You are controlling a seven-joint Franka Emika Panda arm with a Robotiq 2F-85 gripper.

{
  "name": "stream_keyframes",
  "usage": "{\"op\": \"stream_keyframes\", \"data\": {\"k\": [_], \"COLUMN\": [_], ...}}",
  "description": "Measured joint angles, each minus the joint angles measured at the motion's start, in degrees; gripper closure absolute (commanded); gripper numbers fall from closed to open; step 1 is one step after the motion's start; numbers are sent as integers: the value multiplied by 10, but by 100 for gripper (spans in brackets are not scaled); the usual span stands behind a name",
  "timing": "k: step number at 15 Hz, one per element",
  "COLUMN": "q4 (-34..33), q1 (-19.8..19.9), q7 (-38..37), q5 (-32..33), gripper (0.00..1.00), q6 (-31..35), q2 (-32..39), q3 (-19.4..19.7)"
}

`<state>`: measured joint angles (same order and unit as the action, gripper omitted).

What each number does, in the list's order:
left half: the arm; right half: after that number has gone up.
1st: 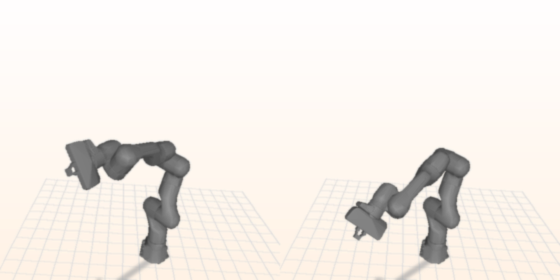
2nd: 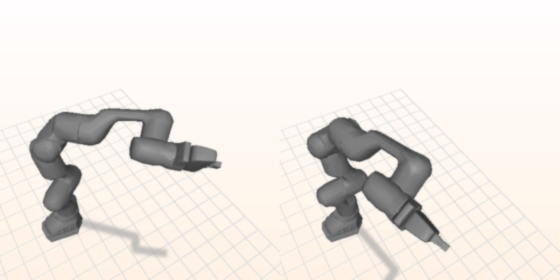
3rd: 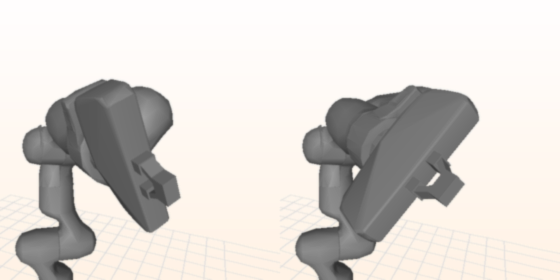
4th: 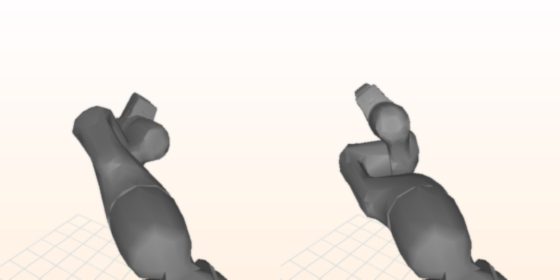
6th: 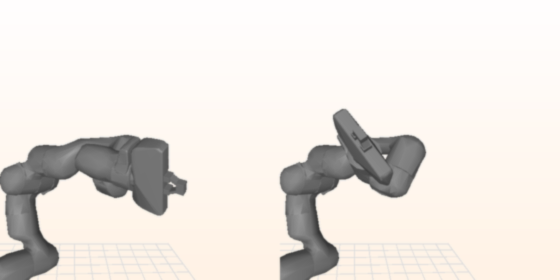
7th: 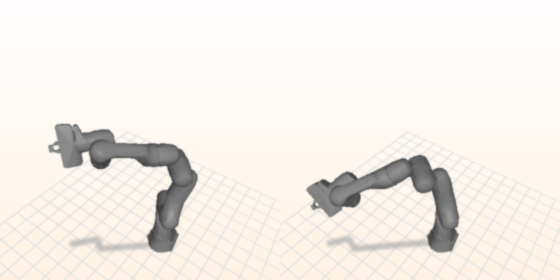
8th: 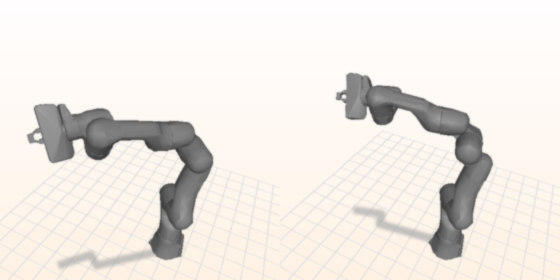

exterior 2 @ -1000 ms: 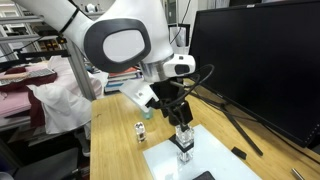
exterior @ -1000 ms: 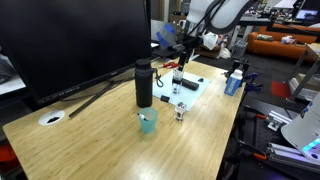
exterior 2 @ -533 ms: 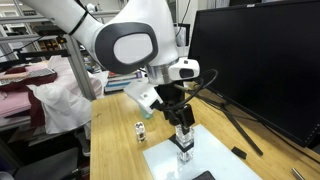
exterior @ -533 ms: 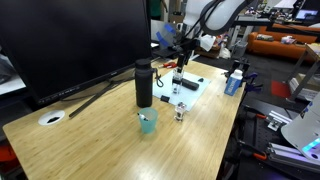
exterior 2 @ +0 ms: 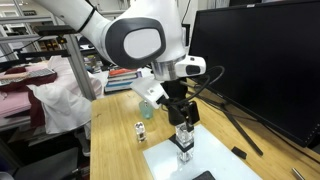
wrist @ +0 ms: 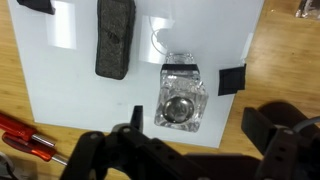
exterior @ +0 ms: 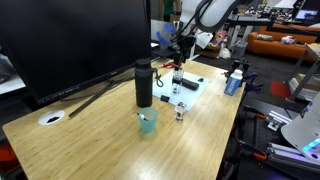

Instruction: Take the small silver lid off the transparent object

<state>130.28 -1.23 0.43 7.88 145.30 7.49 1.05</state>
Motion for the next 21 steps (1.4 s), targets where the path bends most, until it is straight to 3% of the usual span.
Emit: {"op": "stream_keyframes", "data": {"k": [8, 9, 11, 13, 18, 21], "q4": [-7, -8, -9, -11, -17, -18], "q1": [2, 2, 3, 4, 4, 4], "q7": [-7, -7, -7, -7, -7, -7], "q5": [-11, -13, -19, -28, -38, -40], "gripper": [0, 5, 29, 38, 74, 75], "q6": [-13, -14, -14, -14, -14, -14], "q2": [9, 10, 12, 15, 21, 21], "q3": [1, 1, 1, 1, 1, 1]}}
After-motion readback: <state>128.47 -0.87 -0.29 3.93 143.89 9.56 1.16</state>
